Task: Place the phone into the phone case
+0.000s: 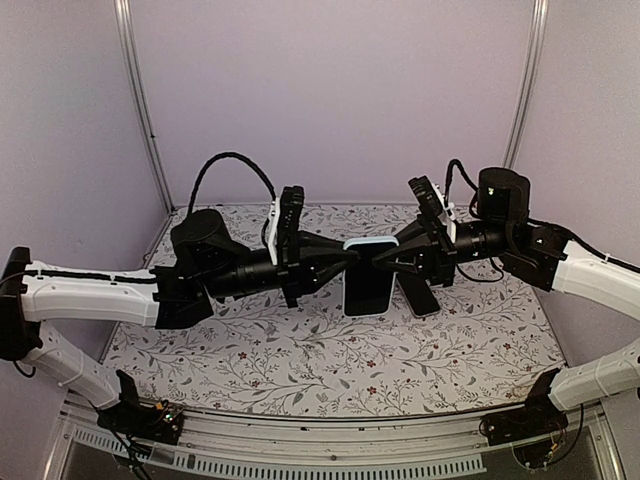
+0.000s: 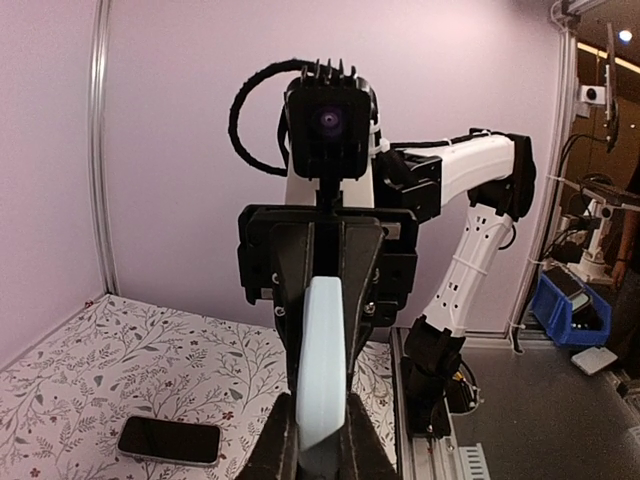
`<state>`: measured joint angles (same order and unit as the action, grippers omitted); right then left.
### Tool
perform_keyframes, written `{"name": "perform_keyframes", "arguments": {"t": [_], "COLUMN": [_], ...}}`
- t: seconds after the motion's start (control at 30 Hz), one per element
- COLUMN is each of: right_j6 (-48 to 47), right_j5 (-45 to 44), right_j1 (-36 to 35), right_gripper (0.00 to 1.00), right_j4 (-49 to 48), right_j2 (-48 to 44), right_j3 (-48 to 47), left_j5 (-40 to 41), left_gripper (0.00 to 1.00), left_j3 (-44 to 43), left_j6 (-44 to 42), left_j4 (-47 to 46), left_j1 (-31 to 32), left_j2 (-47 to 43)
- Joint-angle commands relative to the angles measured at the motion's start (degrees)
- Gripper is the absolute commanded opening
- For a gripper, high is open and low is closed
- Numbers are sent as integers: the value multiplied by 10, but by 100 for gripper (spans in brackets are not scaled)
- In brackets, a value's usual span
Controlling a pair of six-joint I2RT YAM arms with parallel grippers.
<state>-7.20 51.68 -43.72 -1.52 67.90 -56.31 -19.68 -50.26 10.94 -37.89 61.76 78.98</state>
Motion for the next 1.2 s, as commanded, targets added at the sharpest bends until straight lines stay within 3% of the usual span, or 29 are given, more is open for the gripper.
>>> {"name": "perform_keyframes", "arguments": {"t": [0.0, 0.07, 0.2, 0.37, 0.43, 0.5, 0.57, 0.6, 0.63, 0.77, 0.83, 0.87, 0.9, 1.07, 1.17], "right_j6": [-10, -5, 11, 22, 26, 30, 32, 33, 33, 30, 27, 26, 25, 24, 26], "right_j5": [-15, -25, -21, 3, 7, 8, 9, 8, 6, -1, -2, -2, -1, 13, 15], "right_j1": [-2, 4, 6, 6, 6, 6, 6, 6, 6, 6, 6, 7, 7, 7, 7], "right_gripper": [0, 0, 0, 0, 0, 0, 0, 0, 0, 0, 0, 0, 0, 0, 0], "right_j4": [-31, -35, -49, -61, -67, -70, -71, -71, -71, -72, -72, -72, -72, -72, -72], "right_j2": [-25, -28, -32, -35, -39, -41, -42, -42, -44, -51, -55, -57, -59, -57, -54], "right_j3": [-22, -24, -32, -38, -38, -37, -39, -39, -39, -38, -38, -38, -40, -47, -46], "left_j5": [-11, -17, -49, -58, -58, -56, -55, -52, -47, -43, -48, -53, -56, -64, -62], "left_gripper": [43, 77, 79, 72, 65, 51, 28, 7, 0, 0, 36, 49, 54, 58, 43], "left_j3": [11, 24, 38, 46, 42, 34, 25, 23, 25, 39, 40, 41, 41, 26, 8], "left_j6": [9, 3, -3, -7, -7, -7, -6, -4, 1, 6, 3, 1, -2, -10, -9], "left_j4": [-9, -13, -14, -29, -32, -32, -32, -33, -38, -59, -54, -52, -49, -35, -35], "left_j1": [-3, -3, -3, -3, -2, -2, -1, -1, -1, -1, -1, -1, 0, -1, 0], "left_j2": [0, -8, 2, 28, 41, 53, 64, 66, 67, 60, 57, 59, 60, 75, 86]}}
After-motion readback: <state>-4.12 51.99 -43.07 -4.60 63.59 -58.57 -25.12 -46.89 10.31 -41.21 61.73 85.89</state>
